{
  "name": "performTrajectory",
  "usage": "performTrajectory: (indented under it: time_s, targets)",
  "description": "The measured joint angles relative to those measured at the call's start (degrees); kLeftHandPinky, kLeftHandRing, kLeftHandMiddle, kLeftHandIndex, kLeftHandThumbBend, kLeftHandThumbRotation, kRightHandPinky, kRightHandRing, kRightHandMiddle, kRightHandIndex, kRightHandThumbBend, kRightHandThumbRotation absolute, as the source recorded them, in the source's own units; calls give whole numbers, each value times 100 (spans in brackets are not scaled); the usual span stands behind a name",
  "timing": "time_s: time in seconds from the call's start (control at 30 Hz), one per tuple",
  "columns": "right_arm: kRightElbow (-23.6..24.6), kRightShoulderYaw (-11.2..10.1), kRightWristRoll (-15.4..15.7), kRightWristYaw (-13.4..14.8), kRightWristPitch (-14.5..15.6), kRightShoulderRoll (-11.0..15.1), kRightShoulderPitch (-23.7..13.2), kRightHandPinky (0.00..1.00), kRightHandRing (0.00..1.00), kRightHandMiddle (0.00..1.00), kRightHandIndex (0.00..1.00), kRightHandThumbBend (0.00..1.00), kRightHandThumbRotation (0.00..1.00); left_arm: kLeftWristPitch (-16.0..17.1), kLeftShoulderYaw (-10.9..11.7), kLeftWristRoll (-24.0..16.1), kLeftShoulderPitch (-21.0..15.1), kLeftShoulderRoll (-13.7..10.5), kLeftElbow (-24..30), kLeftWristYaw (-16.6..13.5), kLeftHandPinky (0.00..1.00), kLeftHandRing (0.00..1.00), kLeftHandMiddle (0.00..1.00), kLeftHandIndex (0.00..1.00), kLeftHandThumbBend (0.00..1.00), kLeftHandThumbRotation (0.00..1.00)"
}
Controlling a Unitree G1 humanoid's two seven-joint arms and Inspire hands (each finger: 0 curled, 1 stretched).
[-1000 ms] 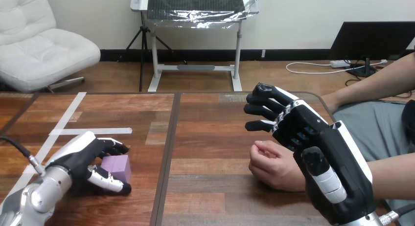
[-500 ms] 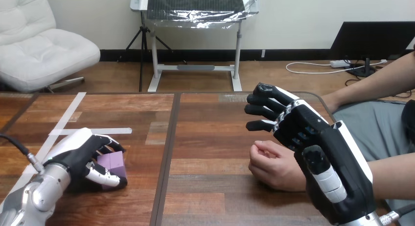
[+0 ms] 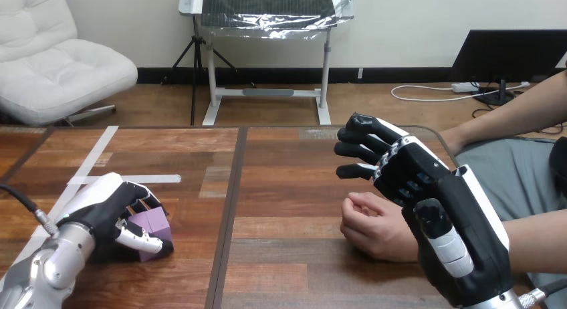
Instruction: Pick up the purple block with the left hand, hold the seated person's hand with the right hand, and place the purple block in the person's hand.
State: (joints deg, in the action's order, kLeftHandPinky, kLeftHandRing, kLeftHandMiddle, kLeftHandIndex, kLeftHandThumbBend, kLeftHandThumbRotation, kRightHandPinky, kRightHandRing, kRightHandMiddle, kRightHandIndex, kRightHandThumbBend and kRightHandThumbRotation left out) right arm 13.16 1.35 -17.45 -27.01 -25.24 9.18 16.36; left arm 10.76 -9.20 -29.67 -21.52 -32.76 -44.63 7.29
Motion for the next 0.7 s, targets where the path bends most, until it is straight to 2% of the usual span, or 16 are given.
performTrajectory:
  time_s: [0.43, 0.7]
  targets:
    - [0, 1, -42, -2, 0, 1, 0, 74, 82, 83, 83, 93, 78, -33, -10, -1, 2, 0, 7, -5, 34, 42, 49, 54, 63, 0]
    - [0, 2, -45, -4, 0, 2, 0, 73, 82, 83, 83, 91, 78, -36, -12, 1, 10, 1, 13, -27, 35, 43, 51, 53, 63, 0]
